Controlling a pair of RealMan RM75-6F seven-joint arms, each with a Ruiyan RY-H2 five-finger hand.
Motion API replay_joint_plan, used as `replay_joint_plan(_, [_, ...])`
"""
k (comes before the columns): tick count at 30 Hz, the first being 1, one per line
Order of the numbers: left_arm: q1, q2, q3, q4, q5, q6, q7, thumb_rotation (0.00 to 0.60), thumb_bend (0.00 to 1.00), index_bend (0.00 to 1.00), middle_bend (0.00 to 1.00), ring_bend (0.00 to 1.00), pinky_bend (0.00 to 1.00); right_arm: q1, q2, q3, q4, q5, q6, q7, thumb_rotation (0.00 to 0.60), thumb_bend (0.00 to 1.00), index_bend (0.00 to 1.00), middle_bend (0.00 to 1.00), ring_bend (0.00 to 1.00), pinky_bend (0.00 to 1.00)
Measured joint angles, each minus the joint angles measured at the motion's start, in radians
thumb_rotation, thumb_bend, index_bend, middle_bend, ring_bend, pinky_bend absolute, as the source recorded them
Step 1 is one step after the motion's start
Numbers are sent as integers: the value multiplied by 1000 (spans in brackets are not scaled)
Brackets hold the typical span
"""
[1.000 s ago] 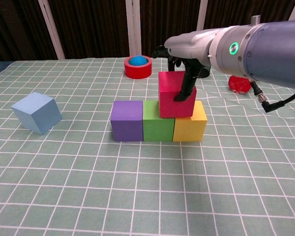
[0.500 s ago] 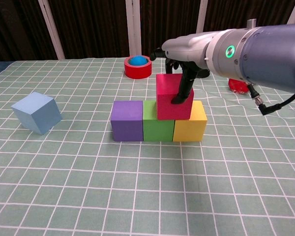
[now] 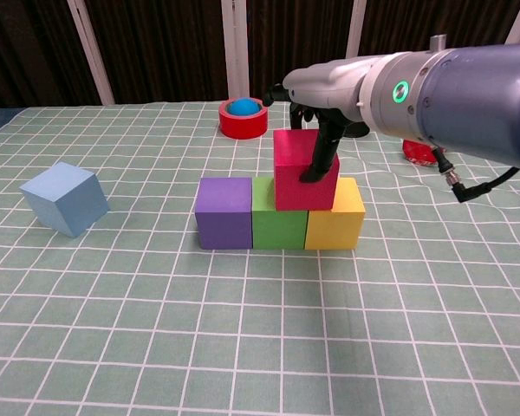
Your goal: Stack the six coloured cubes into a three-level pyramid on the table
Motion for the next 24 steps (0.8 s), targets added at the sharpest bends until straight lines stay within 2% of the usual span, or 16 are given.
replay_joint_plan(24, [-2,-3,2,0,0,-2,4,600,103,0,0,0,62,-1,6,-3,2,20,-6,-4,600,318,0,383,211,0])
